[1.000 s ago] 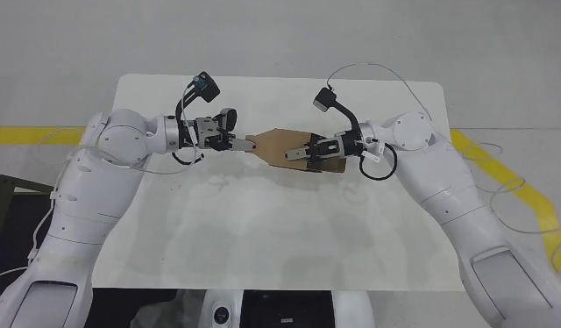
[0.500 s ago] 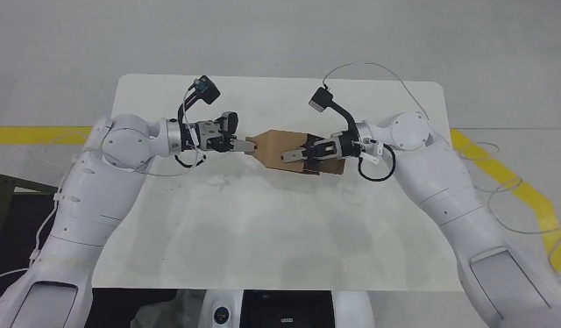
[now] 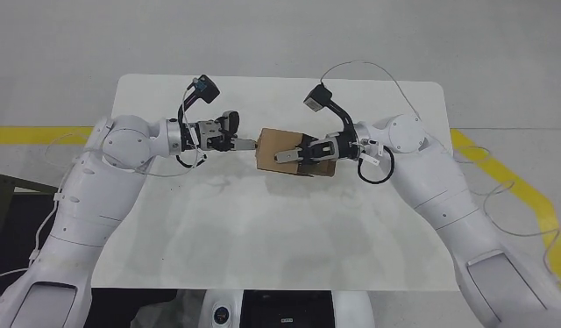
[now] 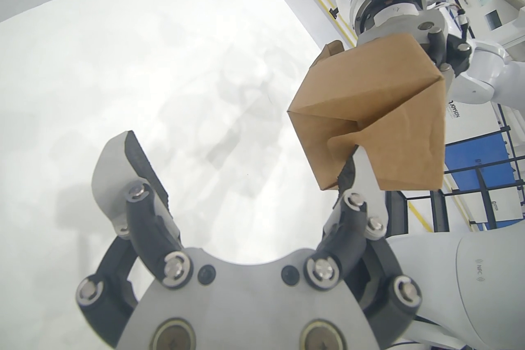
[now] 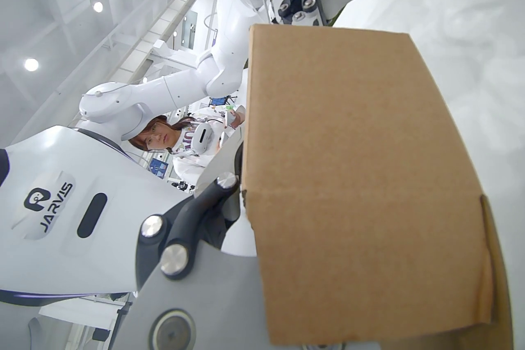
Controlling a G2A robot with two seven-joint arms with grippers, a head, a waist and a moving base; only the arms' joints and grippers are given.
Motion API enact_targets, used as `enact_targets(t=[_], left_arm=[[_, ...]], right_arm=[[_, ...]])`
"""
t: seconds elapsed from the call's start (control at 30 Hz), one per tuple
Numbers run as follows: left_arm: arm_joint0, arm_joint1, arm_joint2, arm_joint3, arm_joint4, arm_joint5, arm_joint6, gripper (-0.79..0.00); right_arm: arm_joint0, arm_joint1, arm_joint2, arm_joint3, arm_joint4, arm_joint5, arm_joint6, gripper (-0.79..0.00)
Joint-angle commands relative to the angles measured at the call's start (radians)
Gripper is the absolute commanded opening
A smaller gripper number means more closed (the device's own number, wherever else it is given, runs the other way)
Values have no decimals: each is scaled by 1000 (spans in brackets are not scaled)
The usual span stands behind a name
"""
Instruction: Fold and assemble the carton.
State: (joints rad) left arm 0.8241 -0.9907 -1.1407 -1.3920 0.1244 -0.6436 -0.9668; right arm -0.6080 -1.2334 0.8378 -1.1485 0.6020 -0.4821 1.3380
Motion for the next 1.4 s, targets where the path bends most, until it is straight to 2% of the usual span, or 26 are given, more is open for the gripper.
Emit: enact_targets(t=[0.0, 0.83, 1.37], left_arm=[[2, 0, 4, -7, -3, 2, 0, 0], [-10, -1, 43, -43, -97, -6, -7, 0], [-5, 3, 44, -11, -203, 9, -28, 0]], right_arm=[[-1, -1, 0, -5, 9, 0, 0, -785], [-6, -6, -8, -15, 42, 6, 6, -785], [-43, 6, 31, -32, 114, 2, 2, -785]])
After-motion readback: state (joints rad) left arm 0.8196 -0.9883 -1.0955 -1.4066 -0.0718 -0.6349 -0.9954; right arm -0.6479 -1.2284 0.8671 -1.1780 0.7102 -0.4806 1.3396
